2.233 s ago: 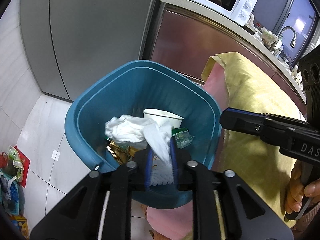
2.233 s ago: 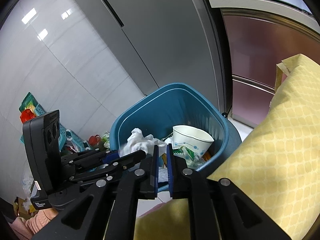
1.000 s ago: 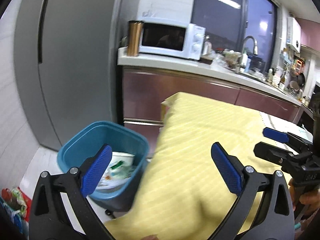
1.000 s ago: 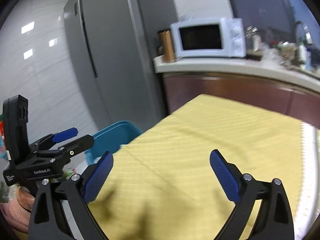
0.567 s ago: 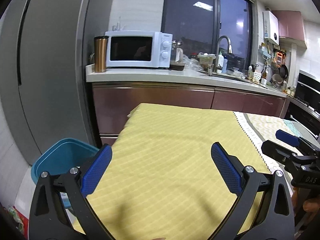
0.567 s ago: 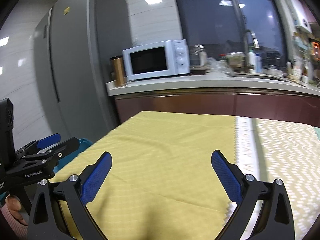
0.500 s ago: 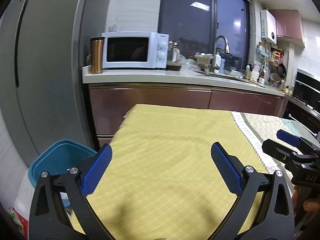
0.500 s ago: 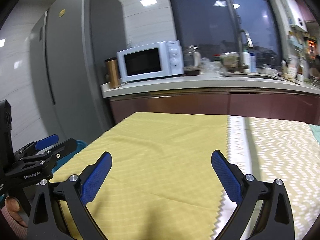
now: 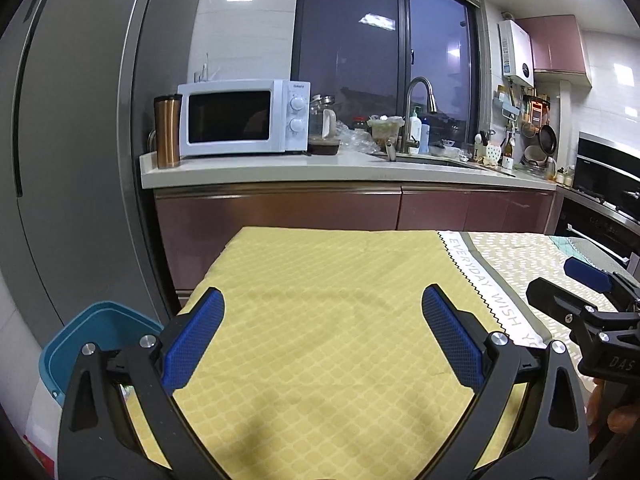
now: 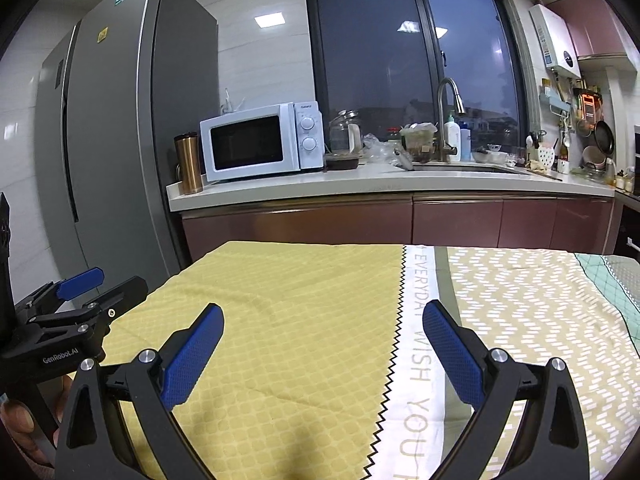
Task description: Collect trash
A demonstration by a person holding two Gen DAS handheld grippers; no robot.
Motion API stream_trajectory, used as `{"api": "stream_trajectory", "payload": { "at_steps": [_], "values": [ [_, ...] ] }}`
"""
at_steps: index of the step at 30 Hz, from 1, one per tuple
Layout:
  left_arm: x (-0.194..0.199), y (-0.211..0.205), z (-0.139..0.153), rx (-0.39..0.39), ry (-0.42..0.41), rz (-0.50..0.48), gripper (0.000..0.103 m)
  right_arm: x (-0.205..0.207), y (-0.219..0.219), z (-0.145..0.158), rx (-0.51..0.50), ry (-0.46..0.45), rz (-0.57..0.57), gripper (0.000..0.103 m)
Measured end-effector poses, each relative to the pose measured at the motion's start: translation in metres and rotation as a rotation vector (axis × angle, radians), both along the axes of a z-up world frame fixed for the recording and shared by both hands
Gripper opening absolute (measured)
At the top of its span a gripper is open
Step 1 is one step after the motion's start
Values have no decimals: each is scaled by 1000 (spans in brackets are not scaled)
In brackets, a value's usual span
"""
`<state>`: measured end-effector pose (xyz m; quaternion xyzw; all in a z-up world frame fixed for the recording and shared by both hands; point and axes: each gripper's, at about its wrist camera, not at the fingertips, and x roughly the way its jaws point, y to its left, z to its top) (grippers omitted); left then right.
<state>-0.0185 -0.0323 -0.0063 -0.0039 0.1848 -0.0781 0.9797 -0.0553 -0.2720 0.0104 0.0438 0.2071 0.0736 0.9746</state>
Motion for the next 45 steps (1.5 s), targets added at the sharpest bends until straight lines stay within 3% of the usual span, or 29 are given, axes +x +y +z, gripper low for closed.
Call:
{"api": "stream_trajectory", "payload": {
  "at_steps": [7, 45],
  "values": [
    [-3, -4, 2, 9, -38, 4, 97, -3, 0, 3, -4, -28, -19, 96],
    [-5, -4, 5, -7, -66, 11, 97, -7, -2, 8, 6, -45, -34, 96]
  ]
}}
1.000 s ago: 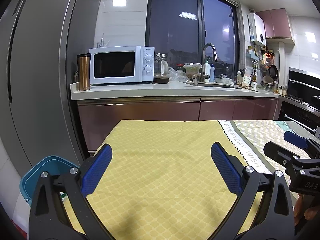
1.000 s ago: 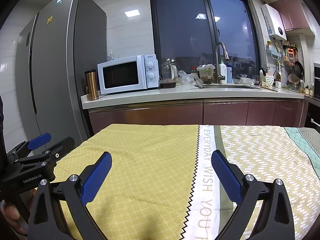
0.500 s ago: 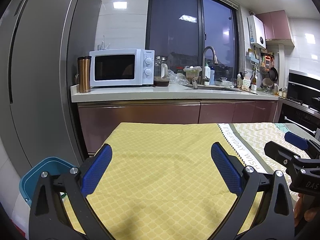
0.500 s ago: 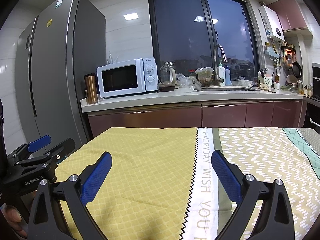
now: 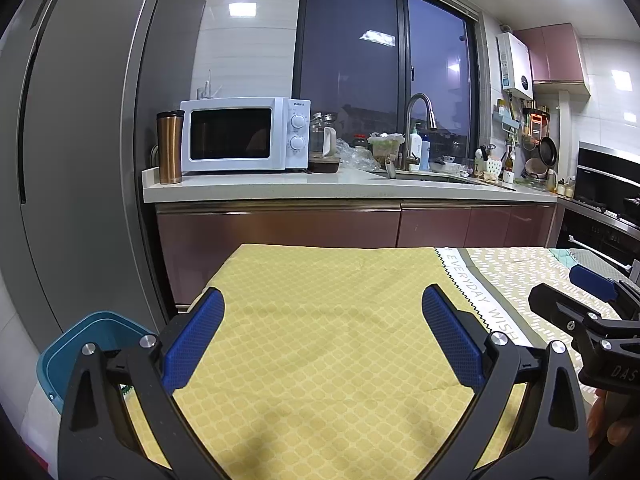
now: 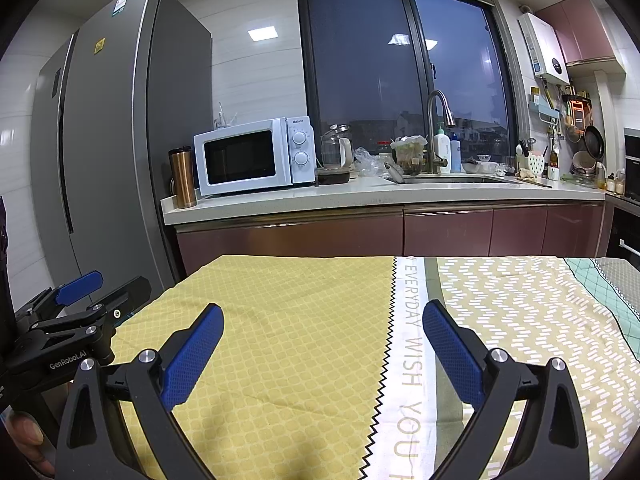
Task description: Collect trash
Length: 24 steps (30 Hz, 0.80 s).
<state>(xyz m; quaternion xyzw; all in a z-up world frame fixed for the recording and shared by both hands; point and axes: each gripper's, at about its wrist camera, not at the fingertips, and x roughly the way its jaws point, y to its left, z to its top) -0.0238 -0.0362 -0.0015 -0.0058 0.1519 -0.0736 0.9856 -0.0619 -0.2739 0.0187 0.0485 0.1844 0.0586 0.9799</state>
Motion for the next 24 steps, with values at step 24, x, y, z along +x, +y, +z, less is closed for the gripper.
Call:
{"api": "stream_trajectory", "payload": {
  "at_steps": [24],
  "values": [
    [-2, -2, 2, -12, -1, -2, 97, -3, 2, 1, -2, -7, -12, 96]
  ]
}}
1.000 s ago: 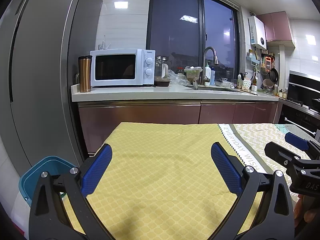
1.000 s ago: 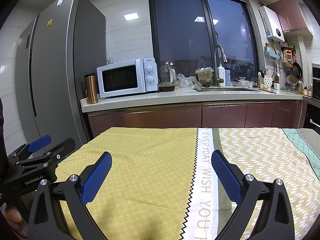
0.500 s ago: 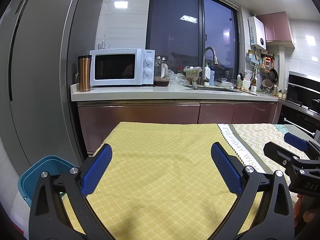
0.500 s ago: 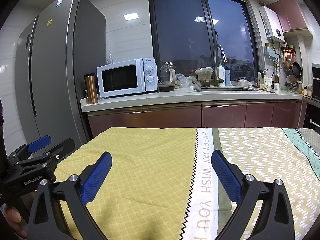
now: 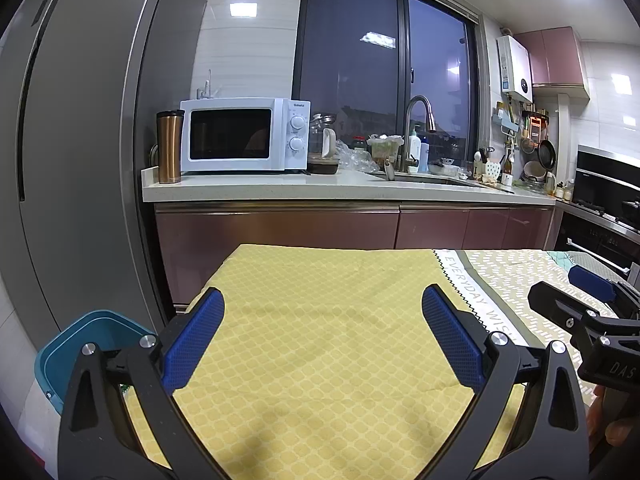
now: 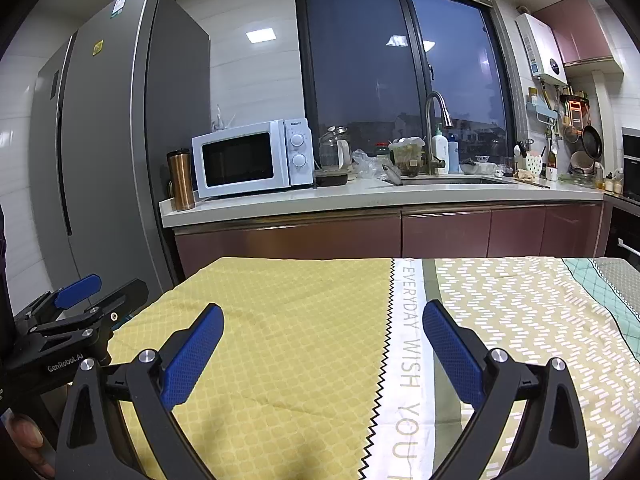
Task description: Collect trash
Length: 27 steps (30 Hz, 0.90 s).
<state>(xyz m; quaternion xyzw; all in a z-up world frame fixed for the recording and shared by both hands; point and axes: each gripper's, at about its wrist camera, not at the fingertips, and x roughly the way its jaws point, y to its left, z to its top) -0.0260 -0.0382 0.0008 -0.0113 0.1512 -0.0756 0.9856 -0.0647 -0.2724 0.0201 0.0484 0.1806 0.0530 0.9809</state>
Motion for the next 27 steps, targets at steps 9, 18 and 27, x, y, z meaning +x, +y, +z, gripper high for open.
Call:
{"api": "stream_trajectory", "payload": {
  "at_steps": [9, 18, 27],
  "values": [
    [-1, 0, 1, 2, -6, 6, 97, 0, 3, 2, -1, -7, -6, 96],
    [-1, 0, 1, -1, -5, 5, 97, -1, 6, 3, -7, -20, -10, 96],
    [0, 2, 3, -8, -9, 13, 97, -3, 8, 4, -7, -22, -10, 96]
  ]
}}
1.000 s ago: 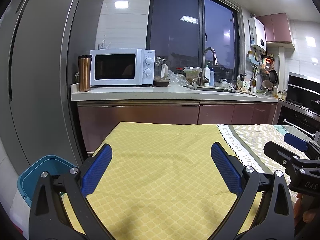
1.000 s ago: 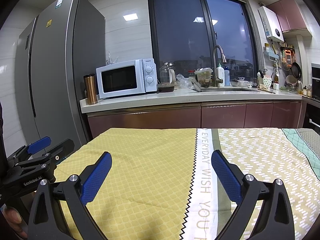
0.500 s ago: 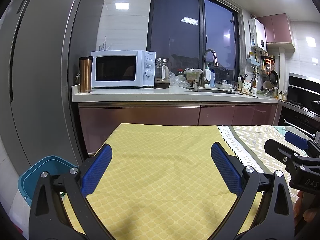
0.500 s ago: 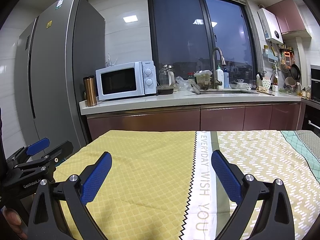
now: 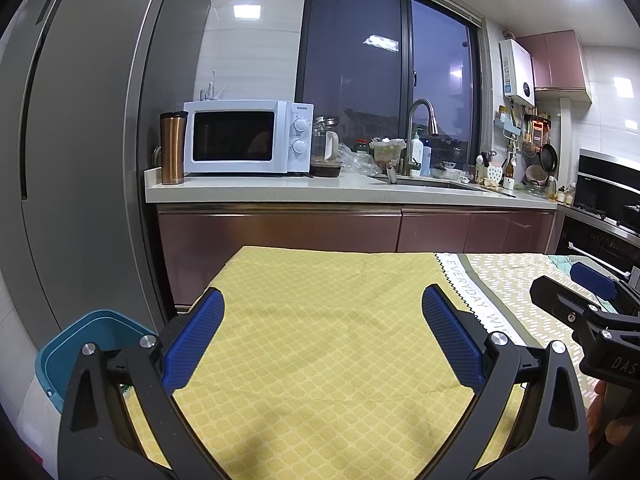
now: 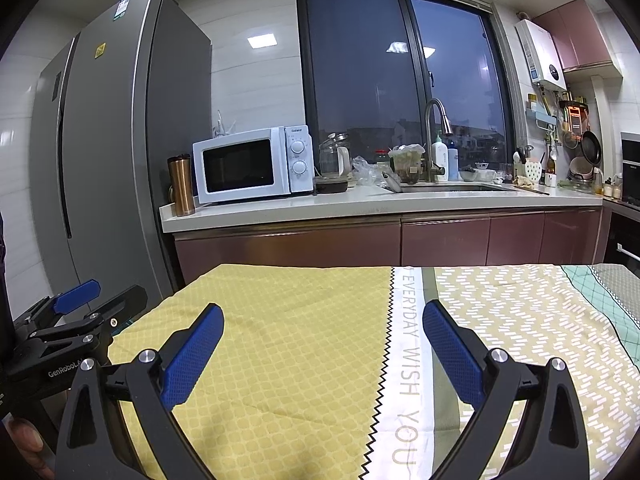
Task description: Collect trash
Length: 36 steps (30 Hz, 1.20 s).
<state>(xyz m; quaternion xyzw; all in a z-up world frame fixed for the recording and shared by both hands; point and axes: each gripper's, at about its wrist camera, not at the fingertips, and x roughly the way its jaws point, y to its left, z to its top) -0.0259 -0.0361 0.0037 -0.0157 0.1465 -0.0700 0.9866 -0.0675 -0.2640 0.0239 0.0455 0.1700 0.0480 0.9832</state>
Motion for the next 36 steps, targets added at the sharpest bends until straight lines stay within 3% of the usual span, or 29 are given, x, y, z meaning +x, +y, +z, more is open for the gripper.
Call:
{"api": "stream_trajectory", "payload": {
  "at_steps": [36],
  "values": [
    [-9, 4, 4, 6, -32, 23, 97, -1, 5, 1, 6, -8, -4, 96]
  ]
}}
